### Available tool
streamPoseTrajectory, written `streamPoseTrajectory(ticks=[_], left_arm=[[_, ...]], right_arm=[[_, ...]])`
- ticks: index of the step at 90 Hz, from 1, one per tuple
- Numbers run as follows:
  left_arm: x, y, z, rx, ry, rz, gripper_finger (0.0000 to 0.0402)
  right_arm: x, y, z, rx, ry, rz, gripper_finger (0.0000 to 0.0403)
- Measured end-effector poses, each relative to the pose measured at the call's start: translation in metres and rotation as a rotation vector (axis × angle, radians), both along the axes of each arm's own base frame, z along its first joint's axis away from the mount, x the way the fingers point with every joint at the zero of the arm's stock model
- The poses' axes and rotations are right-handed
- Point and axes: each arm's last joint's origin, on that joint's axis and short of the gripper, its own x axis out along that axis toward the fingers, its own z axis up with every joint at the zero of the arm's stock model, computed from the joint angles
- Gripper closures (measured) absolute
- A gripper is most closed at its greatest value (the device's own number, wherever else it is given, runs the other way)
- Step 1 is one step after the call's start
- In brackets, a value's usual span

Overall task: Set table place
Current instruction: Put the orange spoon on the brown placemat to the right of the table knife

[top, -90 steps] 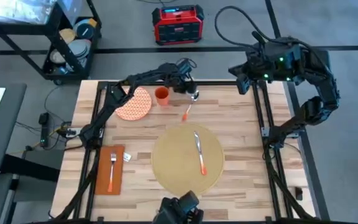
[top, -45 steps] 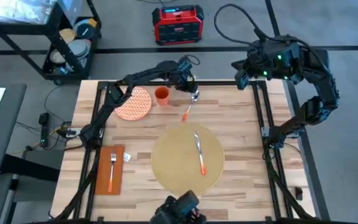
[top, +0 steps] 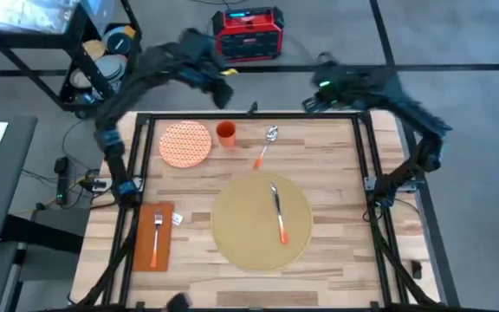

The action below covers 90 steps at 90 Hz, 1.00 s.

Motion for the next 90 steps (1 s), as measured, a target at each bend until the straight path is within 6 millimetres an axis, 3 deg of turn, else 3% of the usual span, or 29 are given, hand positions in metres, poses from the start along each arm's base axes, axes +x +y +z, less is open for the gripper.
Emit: streamPoseTrajectory(ticks=[13, 26, 37, 48, 59, 75, 90], left_arm=[[-0.039, -0.029, 0.027, 0.043, -0.033, -0.006, 0.0402], [-0.068, -0.048, 0.034, 0.030, 0.020, 0.031, 0.0402], [-0.083, -0.060, 0.026, -0.018, 0.039, 0.012, 0.0402], [-0.096, -0.076, 0.018, -0.052, -0.186, -0.069, 0.0402], [-0.115, -0.091, -0.015, -0.037, -0.399, -0.041, 0.0402], [-0.139, -0.110, -0.091, -0.176, -0.685, 0.066, 0.0402], [-0.155, -0.121, -0.121, -0.255, -0.895, 0.086, 0.0402]], right_arm=[[0.032, -0.012, -0.057, 0.046, -0.041, -0.082, 0.0267], [0.062, -0.008, -0.101, 0.079, -0.153, -0.144, 0.0258], [0.077, -0.002, -0.121, 0.140, -0.198, -0.182, 0.0257], [0.080, 0.003, -0.127, 0.151, -0.238, -0.215, 0.0257], [0.079, 0.006, -0.125, 0.161, -0.280, -0.253, 0.0257], [0.082, 0.005, -0.131, 0.200, -0.306, -0.297, 0.0257], [0.095, -0.010, -0.158, 0.263, -0.298, -0.329, 0.0257]])
